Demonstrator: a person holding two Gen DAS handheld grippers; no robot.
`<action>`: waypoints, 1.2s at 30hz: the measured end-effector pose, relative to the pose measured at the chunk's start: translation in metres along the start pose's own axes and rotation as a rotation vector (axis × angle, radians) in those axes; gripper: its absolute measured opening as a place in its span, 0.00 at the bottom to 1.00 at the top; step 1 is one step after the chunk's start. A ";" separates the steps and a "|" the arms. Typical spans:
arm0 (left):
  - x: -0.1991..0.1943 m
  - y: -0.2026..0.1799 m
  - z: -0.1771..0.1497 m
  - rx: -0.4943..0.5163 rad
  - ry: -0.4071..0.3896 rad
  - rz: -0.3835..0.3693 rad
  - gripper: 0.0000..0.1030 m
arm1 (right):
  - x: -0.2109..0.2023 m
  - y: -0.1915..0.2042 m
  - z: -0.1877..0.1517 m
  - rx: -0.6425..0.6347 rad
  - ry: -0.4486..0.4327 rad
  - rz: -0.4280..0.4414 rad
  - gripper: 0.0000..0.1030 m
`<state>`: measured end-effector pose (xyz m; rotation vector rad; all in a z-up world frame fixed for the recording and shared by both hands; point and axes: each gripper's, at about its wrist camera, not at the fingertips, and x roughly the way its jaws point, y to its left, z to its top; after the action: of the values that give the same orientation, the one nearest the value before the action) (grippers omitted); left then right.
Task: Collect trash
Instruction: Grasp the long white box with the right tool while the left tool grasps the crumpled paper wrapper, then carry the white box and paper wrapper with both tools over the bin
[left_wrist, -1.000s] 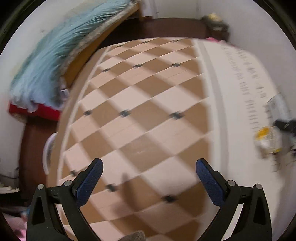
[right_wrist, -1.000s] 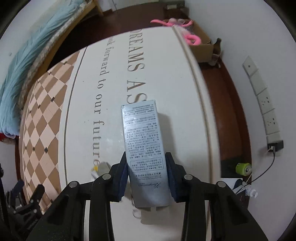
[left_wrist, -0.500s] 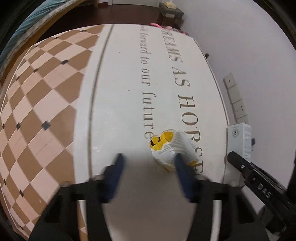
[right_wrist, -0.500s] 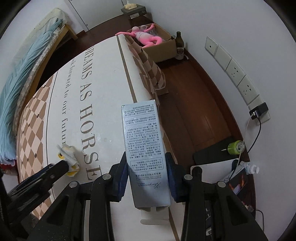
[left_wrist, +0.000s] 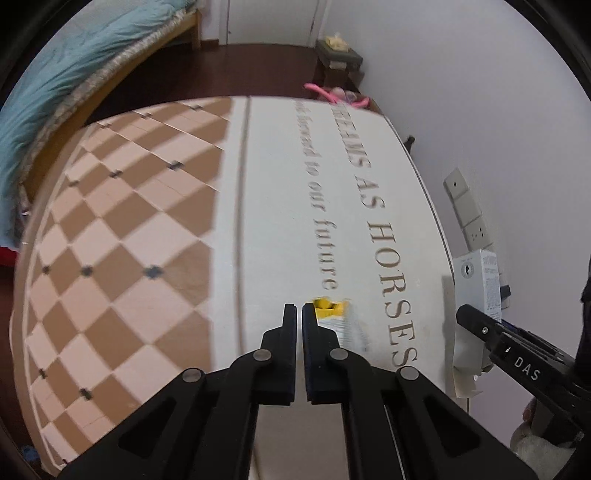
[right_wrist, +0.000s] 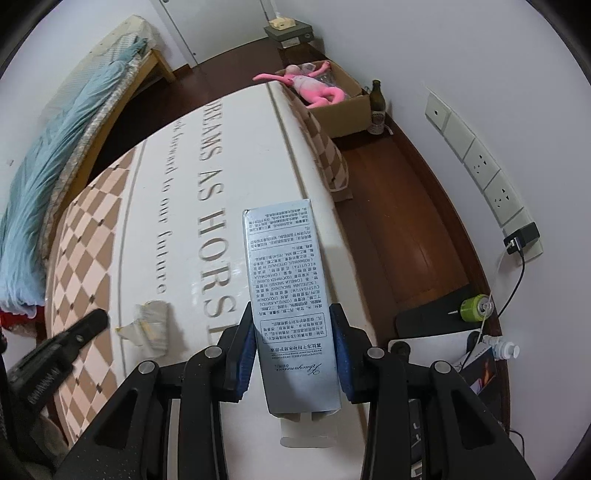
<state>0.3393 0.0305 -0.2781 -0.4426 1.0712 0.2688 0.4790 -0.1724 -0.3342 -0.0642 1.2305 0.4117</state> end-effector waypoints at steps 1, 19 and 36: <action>-0.007 0.006 0.001 0.005 -0.013 0.007 0.01 | -0.002 0.002 -0.001 -0.006 -0.003 0.001 0.38; 0.041 0.001 0.014 -0.068 0.177 -0.122 1.00 | -0.007 -0.004 -0.003 0.048 -0.013 -0.009 0.38; 0.004 -0.018 0.002 0.077 0.019 0.064 0.20 | -0.022 0.005 -0.009 0.012 -0.043 -0.018 0.38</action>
<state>0.3504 0.0154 -0.2768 -0.3435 1.1119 0.2796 0.4634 -0.1762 -0.3166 -0.0560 1.1895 0.3884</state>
